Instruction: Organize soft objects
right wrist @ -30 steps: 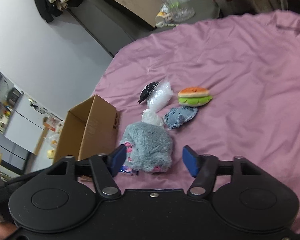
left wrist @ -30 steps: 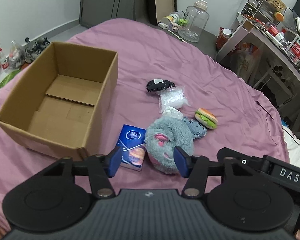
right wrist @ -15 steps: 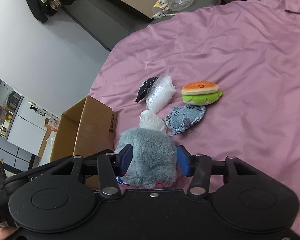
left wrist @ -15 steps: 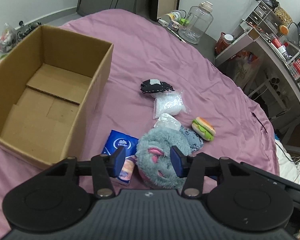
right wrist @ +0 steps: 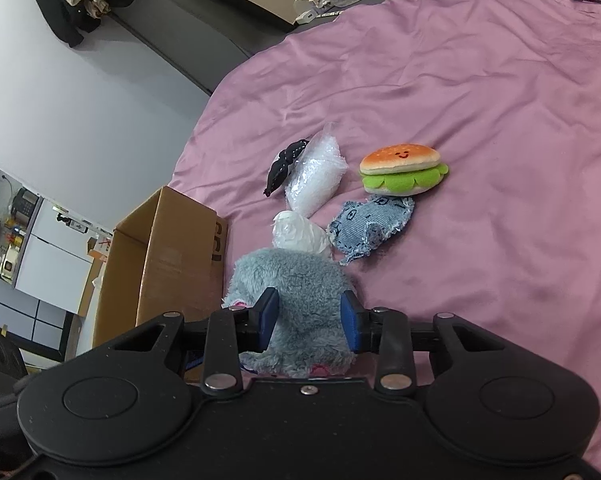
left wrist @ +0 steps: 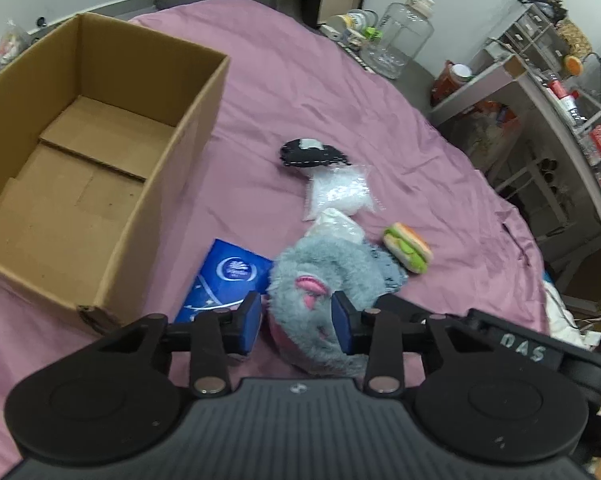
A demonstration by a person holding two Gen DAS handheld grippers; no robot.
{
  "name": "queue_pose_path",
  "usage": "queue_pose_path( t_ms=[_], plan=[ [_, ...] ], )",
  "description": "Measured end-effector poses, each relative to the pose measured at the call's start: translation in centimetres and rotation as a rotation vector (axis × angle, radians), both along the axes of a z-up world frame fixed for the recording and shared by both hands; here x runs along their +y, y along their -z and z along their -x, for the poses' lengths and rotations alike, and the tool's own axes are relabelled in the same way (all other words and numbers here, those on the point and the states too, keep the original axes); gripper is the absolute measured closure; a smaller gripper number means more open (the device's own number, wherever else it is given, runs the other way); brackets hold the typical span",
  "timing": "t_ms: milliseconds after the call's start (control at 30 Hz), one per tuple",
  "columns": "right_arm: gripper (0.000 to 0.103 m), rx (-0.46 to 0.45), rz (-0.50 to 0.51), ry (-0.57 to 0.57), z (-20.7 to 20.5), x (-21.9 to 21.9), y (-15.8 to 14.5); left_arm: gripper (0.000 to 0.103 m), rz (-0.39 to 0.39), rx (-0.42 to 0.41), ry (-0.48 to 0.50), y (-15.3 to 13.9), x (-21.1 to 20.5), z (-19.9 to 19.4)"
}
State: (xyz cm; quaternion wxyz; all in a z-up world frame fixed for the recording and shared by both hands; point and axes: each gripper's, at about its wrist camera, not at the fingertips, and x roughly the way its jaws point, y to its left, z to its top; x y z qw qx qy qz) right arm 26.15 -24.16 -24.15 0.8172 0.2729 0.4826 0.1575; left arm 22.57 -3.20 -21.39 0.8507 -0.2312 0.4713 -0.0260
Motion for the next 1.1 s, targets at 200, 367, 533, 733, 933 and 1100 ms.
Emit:
queue_pose_path(
  t_ms=[200, 367, 533, 733, 933, 1100],
  plan=[
    [0.068, -0.029, -0.027, -0.008, 0.1, 0.2, -0.7, 0.065, 0.015, 0.029, -0.011, 0.6, 0.5, 0.1],
    [0.068, 0.028, -0.005, -0.02, -0.7, 1.1, 0.5, 0.065, 0.064, 0.059, -0.029, 1.2, 0.8, -0.3],
    [0.079, 0.022, -0.012, -0.025, -0.7, 1.2, 0.9, 0.077, 0.095, 0.084, -0.041, 1.3, 1.0, -1.2],
    [0.086, 0.002, -0.041, -0.027, 0.0, 0.9, 0.2, 0.092, 0.067, 0.054, -0.031, -0.4, 0.4, -1.3],
    [0.088, -0.028, -0.087, -0.031, 0.8, 0.7, -1.3, 0.093, 0.065, 0.018, -0.031, -2.1, 0.8, -0.7],
    [0.089, -0.061, -0.115, -0.043, 1.0, 1.4, -2.5, 0.093, 0.049, -0.018, -0.043, -3.5, 1.8, 0.0]
  ],
)
